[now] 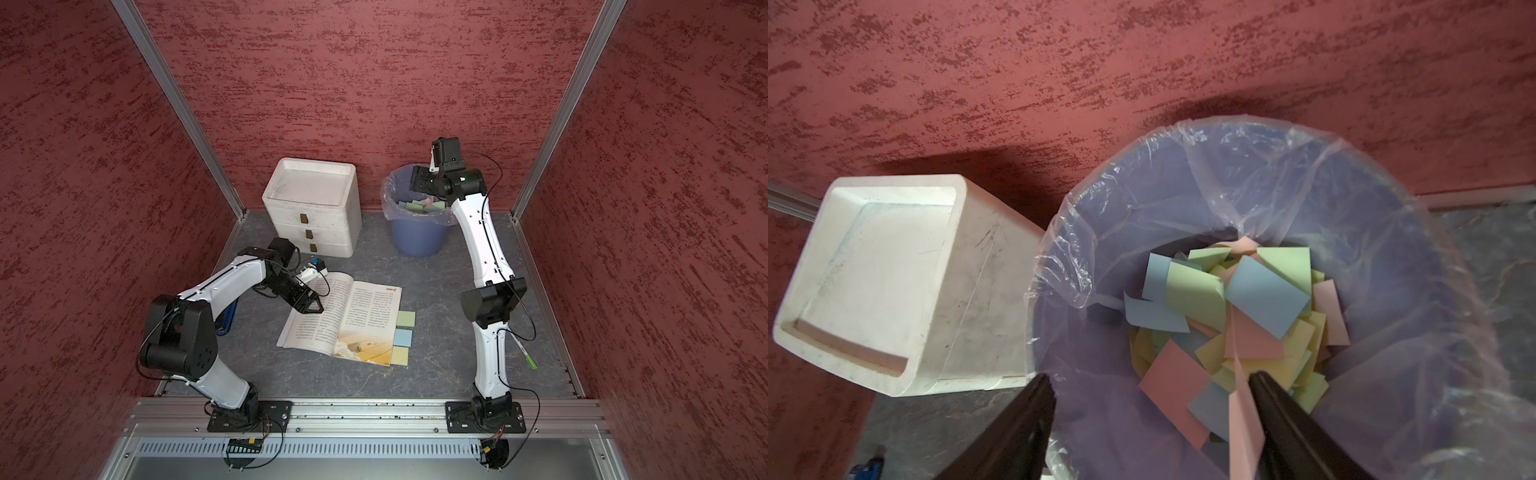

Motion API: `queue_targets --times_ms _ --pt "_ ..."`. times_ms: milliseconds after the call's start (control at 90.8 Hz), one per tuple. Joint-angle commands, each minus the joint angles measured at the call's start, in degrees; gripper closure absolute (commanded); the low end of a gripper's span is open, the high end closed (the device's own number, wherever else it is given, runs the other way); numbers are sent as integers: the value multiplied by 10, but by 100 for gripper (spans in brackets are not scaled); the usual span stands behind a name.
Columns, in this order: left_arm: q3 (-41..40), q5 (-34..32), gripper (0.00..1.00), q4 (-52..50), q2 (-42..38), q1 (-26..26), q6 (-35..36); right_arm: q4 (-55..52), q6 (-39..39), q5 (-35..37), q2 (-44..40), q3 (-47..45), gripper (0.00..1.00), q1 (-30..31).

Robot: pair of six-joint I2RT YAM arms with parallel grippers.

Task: Peel off the used sticky note
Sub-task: Place the note in the trash bin, then turn the page of the book at the center of the board.

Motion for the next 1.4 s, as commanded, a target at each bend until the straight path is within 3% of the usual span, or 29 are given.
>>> queue_targets --times_ms 0,231,320,463,617,749,882,948,1014,1135,1388 --pt "-5 -7 19 9 -2 2 8 50 -115 97 4 17 22 27" --pt "-14 -11 20 17 -6 3 3 138 -282 238 -3 -32 14 79" --pt "-15 -13 21 19 -4 3 1 161 -332 306 4 -36 4 99" --pt "-15 -13 21 24 -1 3 -5 178 -330 389 0 -42 2 103" --pt "-12 -14 22 25 2 2 -8 141 -327 343 -3 -38 1 102" --pt "-10 -11 22 27 2 2 -13 141 -313 401 -13 -54 2 104" --pt "-11 -11 23 29 1 2 -17 258 -361 444 -59 -152 1 112" --pt "-13 -11 23 30 1 2 -16 218 -301 415 -75 -144 2 109" --pt "-16 -14 24 30 1 2 -15 151 -205 334 -97 -127 1 103" --pt "-23 -26 24 36 2 3 -13 86 -89 235 -173 -187 1 124" --pt "-43 -42 31 52 9 -3 -12 153 152 49 -425 -649 3 163"
